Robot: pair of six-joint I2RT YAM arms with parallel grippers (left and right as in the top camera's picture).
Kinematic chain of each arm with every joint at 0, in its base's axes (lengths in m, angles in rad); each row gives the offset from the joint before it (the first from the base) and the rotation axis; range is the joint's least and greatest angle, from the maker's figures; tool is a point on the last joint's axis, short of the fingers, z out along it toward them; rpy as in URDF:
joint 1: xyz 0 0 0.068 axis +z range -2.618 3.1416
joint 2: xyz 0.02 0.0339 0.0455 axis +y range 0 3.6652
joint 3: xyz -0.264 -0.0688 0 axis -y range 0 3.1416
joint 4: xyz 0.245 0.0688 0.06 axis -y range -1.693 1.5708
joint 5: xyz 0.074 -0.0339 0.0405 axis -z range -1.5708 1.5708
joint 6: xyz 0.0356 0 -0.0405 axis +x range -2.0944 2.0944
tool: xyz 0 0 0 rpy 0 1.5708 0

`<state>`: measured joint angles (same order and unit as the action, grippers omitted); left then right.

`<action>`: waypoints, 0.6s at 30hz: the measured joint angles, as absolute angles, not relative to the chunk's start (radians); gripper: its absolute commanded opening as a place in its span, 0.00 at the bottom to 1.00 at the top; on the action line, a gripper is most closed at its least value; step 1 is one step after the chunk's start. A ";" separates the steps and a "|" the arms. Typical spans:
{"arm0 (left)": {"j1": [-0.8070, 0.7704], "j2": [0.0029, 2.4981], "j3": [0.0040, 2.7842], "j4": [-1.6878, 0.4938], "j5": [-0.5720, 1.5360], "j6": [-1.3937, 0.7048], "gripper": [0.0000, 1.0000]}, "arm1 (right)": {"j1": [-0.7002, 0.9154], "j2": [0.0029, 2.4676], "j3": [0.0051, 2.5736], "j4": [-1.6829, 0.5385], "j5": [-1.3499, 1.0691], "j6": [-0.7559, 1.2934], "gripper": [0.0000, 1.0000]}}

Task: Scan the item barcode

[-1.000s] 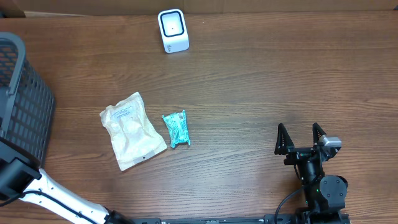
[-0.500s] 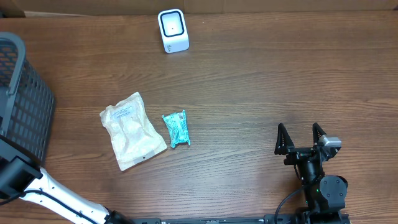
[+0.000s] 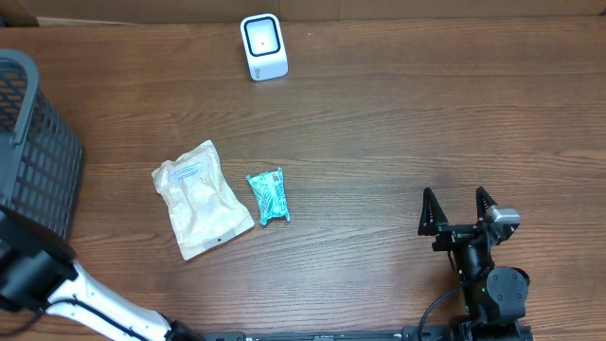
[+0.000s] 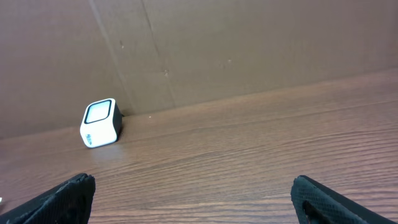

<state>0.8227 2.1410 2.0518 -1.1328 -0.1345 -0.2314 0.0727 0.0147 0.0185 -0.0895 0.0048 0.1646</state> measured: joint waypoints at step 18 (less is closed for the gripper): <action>0.346 1.698 2.070 -1.417 0.078 -0.260 0.04 | 0.073 0.015 0.019 -0.090 0.005 0.164 1.00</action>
